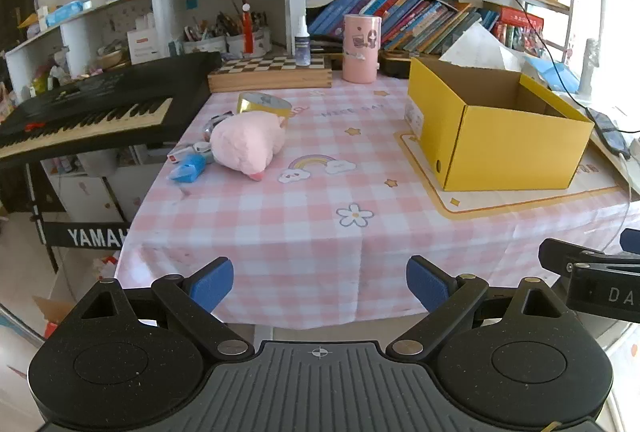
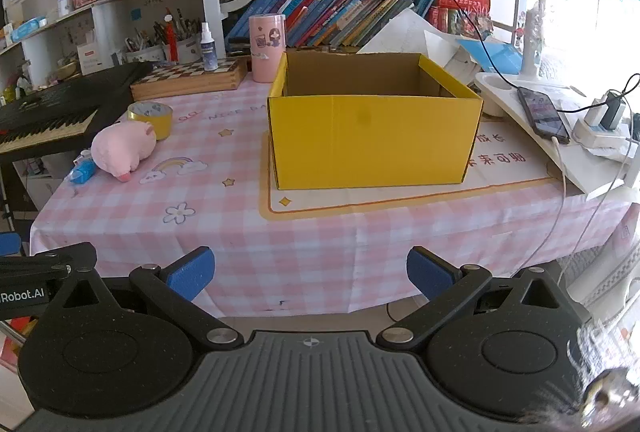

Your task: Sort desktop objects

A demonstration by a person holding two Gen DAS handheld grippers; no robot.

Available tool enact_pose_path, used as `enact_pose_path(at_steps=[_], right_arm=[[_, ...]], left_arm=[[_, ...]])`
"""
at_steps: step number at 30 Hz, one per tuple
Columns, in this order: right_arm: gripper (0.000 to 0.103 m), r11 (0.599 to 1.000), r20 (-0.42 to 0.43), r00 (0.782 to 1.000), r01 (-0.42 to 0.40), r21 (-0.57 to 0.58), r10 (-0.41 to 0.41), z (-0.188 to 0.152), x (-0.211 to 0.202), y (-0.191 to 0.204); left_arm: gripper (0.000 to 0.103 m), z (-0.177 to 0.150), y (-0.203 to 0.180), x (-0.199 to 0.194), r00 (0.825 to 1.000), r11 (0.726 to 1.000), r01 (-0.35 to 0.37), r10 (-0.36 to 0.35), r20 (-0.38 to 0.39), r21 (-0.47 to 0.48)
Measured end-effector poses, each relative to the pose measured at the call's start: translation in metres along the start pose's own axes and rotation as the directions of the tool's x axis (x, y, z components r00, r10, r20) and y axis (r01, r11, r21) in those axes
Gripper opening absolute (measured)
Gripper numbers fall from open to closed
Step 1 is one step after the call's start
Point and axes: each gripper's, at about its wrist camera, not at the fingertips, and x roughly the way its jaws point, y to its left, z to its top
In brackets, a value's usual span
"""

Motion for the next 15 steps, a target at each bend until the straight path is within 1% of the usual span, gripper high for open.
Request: enact_pose_path(at_steps=[10, 15], right_arm=[[0.103, 1.000, 0.019, 1.000, 0.003, 0.014, -0.003, -0.0027, -0.0025, -0.0039], [0.103, 1.000, 0.021, 1.000, -0.003, 0.015, 0.003, -0.0033, -0.0024, -0.0033]], left_arm=[[0.095, -0.0019, -0.0029, -0.0009, 1.000, 1.000, 0.002, -0.002, 0.006, 0.003], [0.095, -0.0009, -0.0043, -0.0029, 1.000, 1.000, 0.020, -0.020, 0.016, 0.007]])
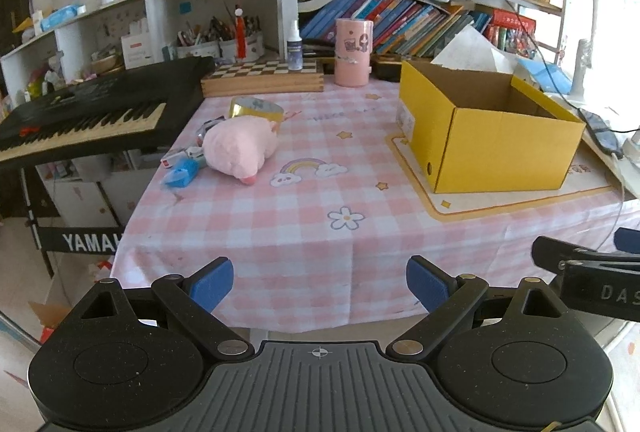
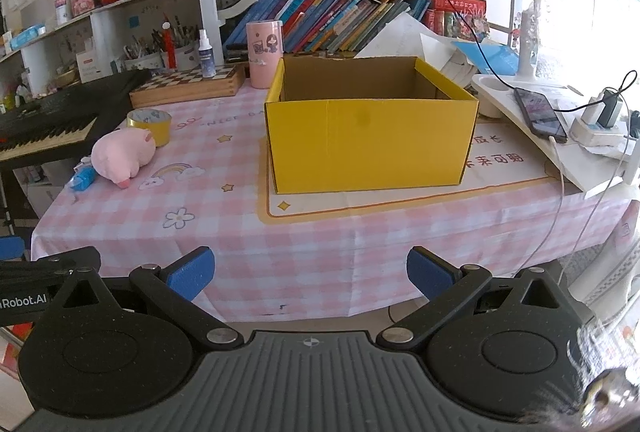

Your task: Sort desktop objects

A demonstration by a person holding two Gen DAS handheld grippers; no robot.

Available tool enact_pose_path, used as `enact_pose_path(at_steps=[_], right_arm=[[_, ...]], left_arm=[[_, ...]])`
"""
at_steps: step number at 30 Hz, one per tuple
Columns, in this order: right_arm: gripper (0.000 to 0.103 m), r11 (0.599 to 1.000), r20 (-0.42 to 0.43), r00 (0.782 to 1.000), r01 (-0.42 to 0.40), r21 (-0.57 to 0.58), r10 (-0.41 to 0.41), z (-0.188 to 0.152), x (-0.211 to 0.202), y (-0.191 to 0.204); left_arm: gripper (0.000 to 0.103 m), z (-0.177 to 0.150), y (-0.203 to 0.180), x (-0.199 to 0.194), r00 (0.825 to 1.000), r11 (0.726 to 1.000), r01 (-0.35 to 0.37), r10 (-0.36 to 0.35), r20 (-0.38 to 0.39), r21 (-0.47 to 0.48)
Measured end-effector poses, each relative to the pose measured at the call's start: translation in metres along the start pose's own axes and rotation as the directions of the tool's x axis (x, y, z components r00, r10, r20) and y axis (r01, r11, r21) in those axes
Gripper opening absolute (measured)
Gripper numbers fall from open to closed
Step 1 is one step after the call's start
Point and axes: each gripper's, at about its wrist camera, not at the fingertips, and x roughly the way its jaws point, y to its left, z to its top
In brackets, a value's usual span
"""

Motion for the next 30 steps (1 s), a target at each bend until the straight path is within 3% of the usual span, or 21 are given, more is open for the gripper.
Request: enact_pose_path(at_steps=[5, 11, 30], right_arm=[[0.103, 1.000, 0.014, 1.000, 0.011, -0.005, -0.011, -0.0004, -0.0014, 0.0019], [0.103, 1.000, 0.019, 1.000, 0.011, -0.008, -0.010, -0.0007, -0.0027, 0.0016], [0.101, 1.000, 0.023, 1.000, -0.001, -0.016, 0.001, -0.0019, -0.0079, 0.0029]], left_arm=[[0.095, 0.0004, 0.0000, -0.0014, 1.000, 1.000, 0.023, -0.023, 0.003, -0.003], [0.095, 0.0005, -0.0027, -0.0013, 1.000, 1.000, -0.007, 0.007, -0.006, 0.013], [0.095, -0.0010, 0.0001, -0.0066, 1.000, 1.000, 0.004, -0.004, 0.001, -0.016]])
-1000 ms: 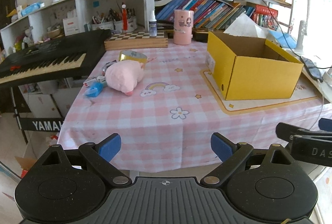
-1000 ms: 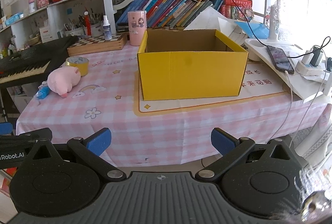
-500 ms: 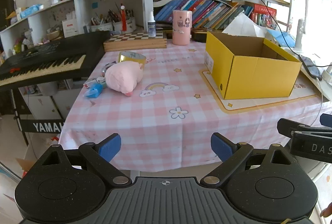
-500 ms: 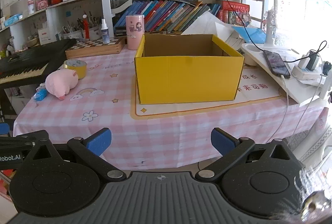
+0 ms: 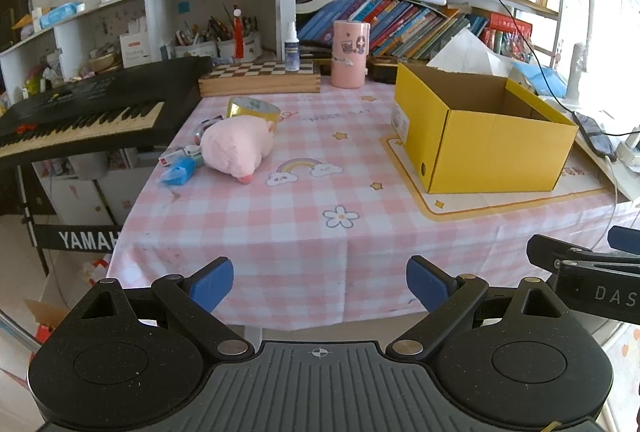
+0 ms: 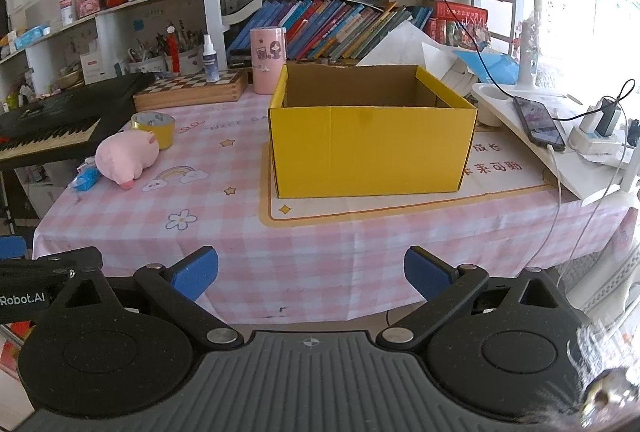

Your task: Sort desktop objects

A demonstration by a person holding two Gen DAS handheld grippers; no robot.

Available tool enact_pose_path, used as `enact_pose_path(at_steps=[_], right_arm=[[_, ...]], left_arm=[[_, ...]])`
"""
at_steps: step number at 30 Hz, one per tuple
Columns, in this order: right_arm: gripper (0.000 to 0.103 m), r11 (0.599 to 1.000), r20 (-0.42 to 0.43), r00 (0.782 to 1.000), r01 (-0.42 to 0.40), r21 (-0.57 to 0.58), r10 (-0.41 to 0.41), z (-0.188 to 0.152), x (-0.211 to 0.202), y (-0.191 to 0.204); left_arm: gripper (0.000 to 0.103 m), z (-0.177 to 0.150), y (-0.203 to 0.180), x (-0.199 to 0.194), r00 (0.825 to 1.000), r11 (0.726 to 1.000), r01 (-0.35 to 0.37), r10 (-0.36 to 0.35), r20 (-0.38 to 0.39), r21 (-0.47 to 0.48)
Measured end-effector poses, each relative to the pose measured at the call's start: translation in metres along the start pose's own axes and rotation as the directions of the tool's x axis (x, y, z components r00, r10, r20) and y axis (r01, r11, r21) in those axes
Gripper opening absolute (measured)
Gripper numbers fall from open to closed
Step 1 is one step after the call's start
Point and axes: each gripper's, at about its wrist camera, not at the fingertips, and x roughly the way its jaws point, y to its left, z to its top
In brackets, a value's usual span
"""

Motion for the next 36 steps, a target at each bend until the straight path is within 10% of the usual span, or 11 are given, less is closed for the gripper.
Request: enact_pose_path(at_steps=[36], right_arm=[[0.088, 0.999, 0.012, 0.999, 0.036, -0.036, -0.035, 0.0012, -0.0028, 0.0080]], left_arm=[[0.095, -0.0007, 0.0089, 0.0034, 1.000, 1.000, 0.000, 0.000, -0.004, -0.017]])
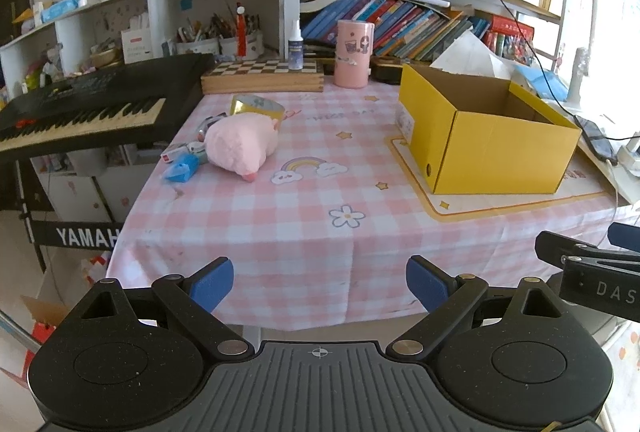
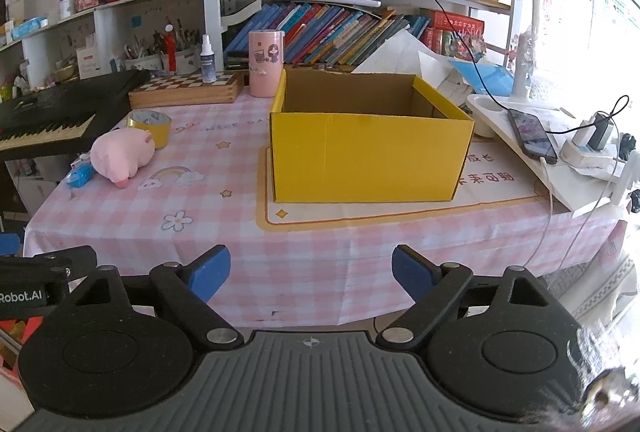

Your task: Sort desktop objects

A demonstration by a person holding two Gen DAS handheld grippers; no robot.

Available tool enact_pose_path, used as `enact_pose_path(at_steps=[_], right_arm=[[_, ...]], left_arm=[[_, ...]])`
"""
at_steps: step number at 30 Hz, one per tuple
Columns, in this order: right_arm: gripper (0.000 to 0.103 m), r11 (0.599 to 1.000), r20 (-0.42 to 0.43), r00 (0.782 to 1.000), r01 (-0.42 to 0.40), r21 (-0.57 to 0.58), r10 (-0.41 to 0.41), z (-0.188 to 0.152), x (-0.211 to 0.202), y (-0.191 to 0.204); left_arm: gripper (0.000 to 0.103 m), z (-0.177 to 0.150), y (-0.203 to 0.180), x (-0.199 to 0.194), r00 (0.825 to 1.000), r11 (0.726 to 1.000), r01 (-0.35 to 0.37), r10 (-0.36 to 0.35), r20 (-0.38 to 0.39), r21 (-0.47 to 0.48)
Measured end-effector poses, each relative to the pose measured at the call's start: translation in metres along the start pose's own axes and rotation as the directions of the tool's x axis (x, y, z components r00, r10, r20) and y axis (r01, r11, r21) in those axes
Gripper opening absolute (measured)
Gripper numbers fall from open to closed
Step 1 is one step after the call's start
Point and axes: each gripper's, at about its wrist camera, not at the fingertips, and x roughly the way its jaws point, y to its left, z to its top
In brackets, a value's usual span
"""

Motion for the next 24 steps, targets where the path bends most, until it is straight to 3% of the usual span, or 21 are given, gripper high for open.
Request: enact_pose_path(at_steps=[24], right_arm=[[0.082, 1.000, -0.042, 0.999, -0.019, 0.019, 0.020, 0.000, 0.008, 0.013]], left_arm=[[0.095, -0.002, 0.012, 0.006, 1.000, 1.000, 0.015, -0.015, -0.003, 0.008]])
